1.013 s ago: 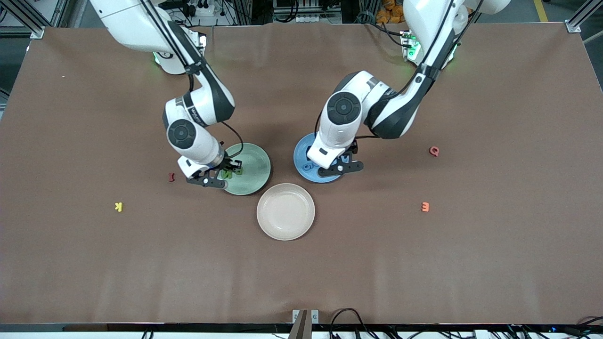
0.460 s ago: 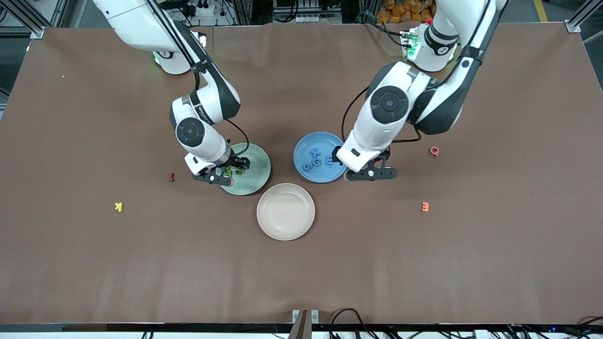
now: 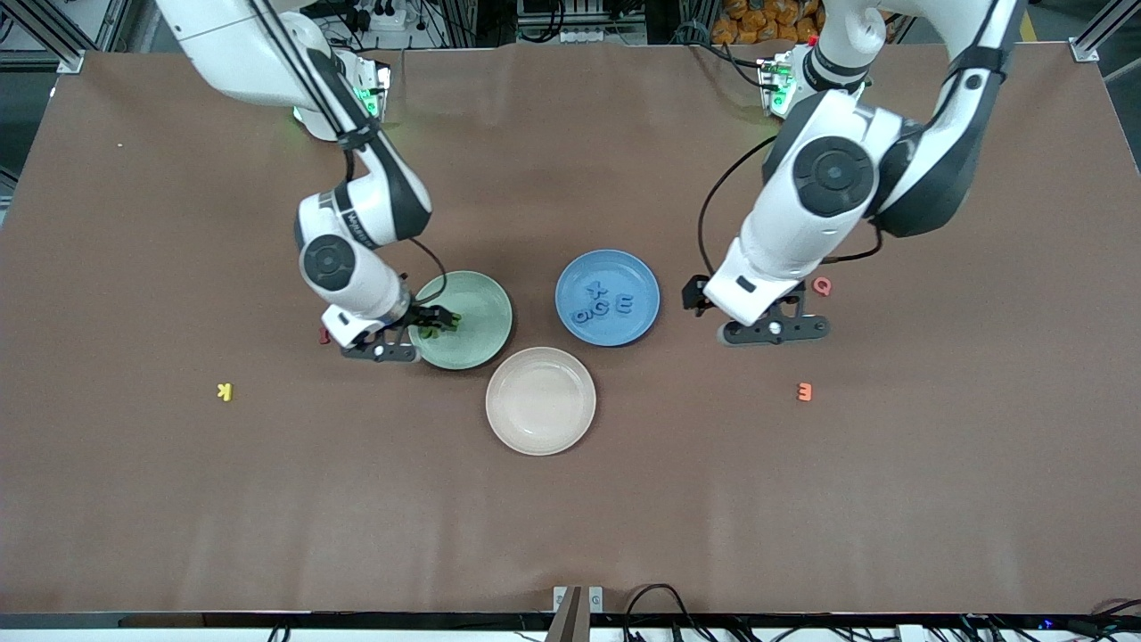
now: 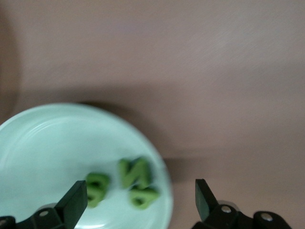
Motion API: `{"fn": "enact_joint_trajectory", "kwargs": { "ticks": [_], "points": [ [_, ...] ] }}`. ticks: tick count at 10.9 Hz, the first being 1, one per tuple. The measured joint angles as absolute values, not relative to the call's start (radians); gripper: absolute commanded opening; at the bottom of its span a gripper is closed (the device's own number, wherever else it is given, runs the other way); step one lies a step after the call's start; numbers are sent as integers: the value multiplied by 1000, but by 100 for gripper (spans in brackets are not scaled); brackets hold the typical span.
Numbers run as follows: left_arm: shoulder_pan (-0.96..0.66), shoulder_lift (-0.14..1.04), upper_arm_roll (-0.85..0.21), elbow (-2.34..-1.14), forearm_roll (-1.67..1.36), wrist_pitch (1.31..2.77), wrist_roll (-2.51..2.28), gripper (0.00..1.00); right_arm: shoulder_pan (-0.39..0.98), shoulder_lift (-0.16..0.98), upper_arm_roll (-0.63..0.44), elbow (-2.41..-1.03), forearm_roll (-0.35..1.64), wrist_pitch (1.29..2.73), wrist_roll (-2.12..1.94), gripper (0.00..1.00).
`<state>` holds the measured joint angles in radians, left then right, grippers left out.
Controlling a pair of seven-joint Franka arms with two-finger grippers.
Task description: Sort letters by color into matching plates
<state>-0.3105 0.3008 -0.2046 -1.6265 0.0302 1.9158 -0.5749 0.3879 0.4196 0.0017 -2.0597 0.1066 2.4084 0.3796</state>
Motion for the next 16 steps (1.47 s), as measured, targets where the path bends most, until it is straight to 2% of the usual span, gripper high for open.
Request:
{"fn": "enact_joint_trajectory", "kwargs": {
  "ticks": [3, 10, 16],
  "points": [
    [-152, 253, -310, -1627, 36, 1885, -518, 100, 303, 417, -65, -2048, 102, 2408, 211, 100],
    [-73, 106, -214, -1626, 37, 1787, -210, 100, 52, 415, -107, -2020, 16, 2366, 26, 100],
    [-73, 52, -184, -1568, 37, 1666, -207, 100, 22, 405, -163, -1996, 8, 2363, -57, 100]
  ]
}}
